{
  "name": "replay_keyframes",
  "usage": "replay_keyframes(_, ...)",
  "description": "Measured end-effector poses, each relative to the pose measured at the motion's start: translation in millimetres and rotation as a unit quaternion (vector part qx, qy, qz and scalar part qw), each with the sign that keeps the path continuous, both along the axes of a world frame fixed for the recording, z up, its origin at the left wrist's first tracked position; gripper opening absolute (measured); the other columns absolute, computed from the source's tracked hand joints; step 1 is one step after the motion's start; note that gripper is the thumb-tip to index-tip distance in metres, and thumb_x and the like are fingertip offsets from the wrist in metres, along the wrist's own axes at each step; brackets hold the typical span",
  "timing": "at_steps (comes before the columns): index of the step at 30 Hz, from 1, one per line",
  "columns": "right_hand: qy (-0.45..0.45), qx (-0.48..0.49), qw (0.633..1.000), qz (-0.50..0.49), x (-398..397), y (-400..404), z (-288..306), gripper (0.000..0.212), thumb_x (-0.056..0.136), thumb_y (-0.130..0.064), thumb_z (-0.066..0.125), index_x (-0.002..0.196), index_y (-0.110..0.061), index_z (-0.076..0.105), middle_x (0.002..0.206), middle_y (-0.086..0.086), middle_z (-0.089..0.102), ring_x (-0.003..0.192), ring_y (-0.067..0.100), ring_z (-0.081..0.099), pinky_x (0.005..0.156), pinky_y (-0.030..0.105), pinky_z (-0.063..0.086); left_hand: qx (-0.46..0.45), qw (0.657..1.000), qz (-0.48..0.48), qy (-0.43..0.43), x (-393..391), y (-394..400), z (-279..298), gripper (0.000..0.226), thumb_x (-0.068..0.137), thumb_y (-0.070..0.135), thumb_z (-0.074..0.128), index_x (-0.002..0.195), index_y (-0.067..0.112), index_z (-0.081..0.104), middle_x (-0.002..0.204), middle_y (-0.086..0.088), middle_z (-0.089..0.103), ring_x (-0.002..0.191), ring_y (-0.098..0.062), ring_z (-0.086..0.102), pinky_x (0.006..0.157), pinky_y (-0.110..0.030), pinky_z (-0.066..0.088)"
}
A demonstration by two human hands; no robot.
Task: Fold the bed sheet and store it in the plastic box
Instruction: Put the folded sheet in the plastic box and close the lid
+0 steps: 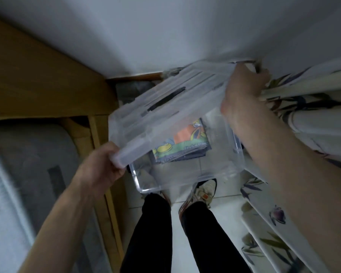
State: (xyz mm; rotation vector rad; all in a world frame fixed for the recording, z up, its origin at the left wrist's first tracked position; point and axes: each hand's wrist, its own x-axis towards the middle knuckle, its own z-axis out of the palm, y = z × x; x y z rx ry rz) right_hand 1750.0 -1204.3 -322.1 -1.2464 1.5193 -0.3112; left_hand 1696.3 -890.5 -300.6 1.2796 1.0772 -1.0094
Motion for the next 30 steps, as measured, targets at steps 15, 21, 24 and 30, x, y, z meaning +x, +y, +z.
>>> replay_keyframes(15, 0.225, 0.064, 0.971, 0.052, -244, 16, -55, 0.039, 0.090, -0.021, 0.066, 0.127, -0.015, 0.056, 0.118, 0.008, 0.067, 0.094, 0.027, 0.069, 0.085, 0.042, 0.059, 0.150, 0.941, -0.301, -0.034, -121, 24, -93, 0.058, 0.103, 0.019, 0.059, 0.157, 0.015, 0.037, 0.149, -0.011, 0.053, 0.131, -0.032, 0.055, 0.109, -0.042, 0.047)
replay_keyframes(21, 0.363, 0.058, 0.881, 0.298, -252, -29, -97, 0.035, 0.088, -0.023, 0.066, 0.120, -0.008, 0.065, 0.116, 0.015, 0.069, 0.101, 0.034, 0.068, 0.091, 0.045, 0.056, 0.152, 0.909, -0.388, -0.017, -116, 24, -129, 0.052, 0.103, 0.023, 0.059, 0.152, 0.012, 0.046, 0.144, -0.015, 0.057, 0.120, -0.030, 0.059, 0.091, -0.033, 0.050)
replay_keyframes(24, 0.385, 0.031, 0.825, 0.412, -248, -35, -88, 0.037, 0.091, -0.021, 0.066, 0.126, -0.007, 0.061, 0.123, 0.019, 0.065, 0.107, 0.036, 0.063, 0.093, 0.046, 0.052, 0.086, 0.948, -0.305, 0.003, -112, 31, -129, 0.053, 0.101, 0.025, 0.064, 0.149, 0.010, 0.049, 0.141, -0.011, 0.059, 0.124, -0.028, 0.059, 0.103, -0.036, 0.049)
replay_keyframes(30, 0.173, -0.314, 0.522, 0.774, -192, 26, -72, 0.092, 0.088, -0.037, 0.065, 0.159, -0.015, 0.012, 0.166, 0.014, 0.005, 0.153, 0.036, 0.005, 0.122, 0.052, 0.017, 0.047, 0.999, -0.003, 0.004, -89, 32, -141, 0.070, 0.089, 0.029, 0.079, 0.148, 0.007, 0.048, 0.137, -0.012, 0.065, 0.120, -0.030, 0.067, 0.109, -0.052, 0.050)
